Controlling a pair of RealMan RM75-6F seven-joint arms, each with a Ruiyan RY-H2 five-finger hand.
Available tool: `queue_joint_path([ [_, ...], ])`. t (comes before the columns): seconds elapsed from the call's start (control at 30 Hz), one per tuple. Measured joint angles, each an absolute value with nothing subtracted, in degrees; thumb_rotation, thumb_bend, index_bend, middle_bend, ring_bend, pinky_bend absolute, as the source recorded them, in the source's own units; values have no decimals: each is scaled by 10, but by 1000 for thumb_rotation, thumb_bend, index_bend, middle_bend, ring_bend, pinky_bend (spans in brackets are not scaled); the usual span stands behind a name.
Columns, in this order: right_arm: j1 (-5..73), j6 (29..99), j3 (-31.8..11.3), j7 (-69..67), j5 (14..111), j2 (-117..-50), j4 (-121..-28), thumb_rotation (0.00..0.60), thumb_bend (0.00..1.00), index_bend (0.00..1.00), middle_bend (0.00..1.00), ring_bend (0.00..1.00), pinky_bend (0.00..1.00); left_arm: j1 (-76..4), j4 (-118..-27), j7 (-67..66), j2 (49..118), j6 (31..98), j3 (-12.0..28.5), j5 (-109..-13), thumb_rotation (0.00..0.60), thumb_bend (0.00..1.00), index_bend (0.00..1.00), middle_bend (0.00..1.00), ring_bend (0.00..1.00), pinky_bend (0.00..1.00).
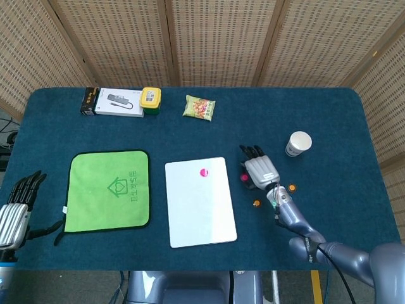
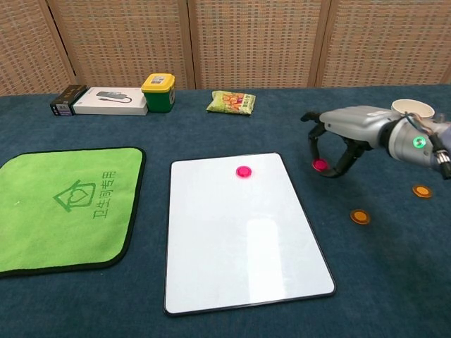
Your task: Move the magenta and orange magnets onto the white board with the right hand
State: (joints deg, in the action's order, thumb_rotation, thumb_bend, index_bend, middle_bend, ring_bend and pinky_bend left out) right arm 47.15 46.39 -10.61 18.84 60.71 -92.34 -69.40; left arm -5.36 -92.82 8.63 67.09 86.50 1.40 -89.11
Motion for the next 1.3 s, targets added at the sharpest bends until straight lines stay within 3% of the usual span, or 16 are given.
queue_joint_path([
  [0.3,543,430,-152,264,489,-965,-680,600,414,585,0,0,0,-53,-927,94,669,865,14,-889,600,16,0,0,0,0],
  [0.67,593,429,-150,332,431,-1031,-622,600,414,584,0,0,0,-53,-927,103,666,862,13,-888,600,17,0,0,0,0],
  [0.87,604,430,-149,345,407,-1042,-601,600,388,445,0,0,0,-53,-928,104,665,861,13,-888,600,19,0,0,0,0],
  [1.3,605,439,-149,345,397,-1032,-617,600,311,404,0,0,0,-53,-928,102,666,862,13,-888,600,19,0,0,0,0],
])
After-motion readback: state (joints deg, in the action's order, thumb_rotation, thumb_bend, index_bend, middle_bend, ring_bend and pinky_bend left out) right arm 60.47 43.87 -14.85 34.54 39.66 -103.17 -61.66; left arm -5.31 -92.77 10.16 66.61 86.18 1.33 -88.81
